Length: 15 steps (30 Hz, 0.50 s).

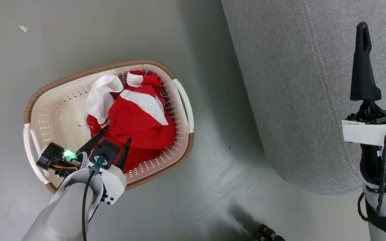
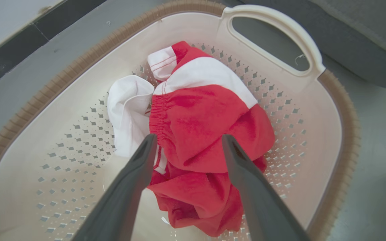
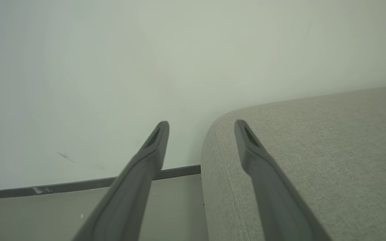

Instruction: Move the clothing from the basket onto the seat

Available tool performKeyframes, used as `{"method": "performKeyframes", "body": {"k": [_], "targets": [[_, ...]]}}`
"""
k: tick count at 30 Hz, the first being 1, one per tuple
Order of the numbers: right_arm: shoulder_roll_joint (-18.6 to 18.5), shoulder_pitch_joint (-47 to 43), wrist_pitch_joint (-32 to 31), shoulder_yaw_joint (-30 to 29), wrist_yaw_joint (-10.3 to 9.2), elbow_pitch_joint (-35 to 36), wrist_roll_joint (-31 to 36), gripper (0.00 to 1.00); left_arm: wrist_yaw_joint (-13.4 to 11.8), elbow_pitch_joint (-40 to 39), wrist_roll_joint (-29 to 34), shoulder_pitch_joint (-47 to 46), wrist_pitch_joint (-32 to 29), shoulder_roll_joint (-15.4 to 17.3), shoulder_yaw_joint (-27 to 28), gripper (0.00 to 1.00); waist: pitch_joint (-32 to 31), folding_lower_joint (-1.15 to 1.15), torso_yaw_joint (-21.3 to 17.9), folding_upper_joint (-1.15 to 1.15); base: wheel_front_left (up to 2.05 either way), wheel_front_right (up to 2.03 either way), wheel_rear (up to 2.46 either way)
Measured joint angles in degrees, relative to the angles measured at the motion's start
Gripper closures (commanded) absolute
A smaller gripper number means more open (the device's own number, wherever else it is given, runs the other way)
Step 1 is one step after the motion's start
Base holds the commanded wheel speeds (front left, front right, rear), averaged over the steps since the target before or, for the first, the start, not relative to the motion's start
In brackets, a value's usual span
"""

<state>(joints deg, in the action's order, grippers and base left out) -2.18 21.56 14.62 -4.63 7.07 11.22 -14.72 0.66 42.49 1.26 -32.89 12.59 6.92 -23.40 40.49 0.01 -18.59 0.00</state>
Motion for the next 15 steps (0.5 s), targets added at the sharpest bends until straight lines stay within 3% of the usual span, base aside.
{"method": "performKeyframes", "body": {"k": [15], "targets": [[0.0,3.38,0.0,1.31,0.0,-0.21,-2.49,0.0,-0.45,4.53,1.43,-4.13,-0.26,2.04,0.62,0.0,5.39,0.0,-3.62,0.0,0.0,0.0,0.0]]}}
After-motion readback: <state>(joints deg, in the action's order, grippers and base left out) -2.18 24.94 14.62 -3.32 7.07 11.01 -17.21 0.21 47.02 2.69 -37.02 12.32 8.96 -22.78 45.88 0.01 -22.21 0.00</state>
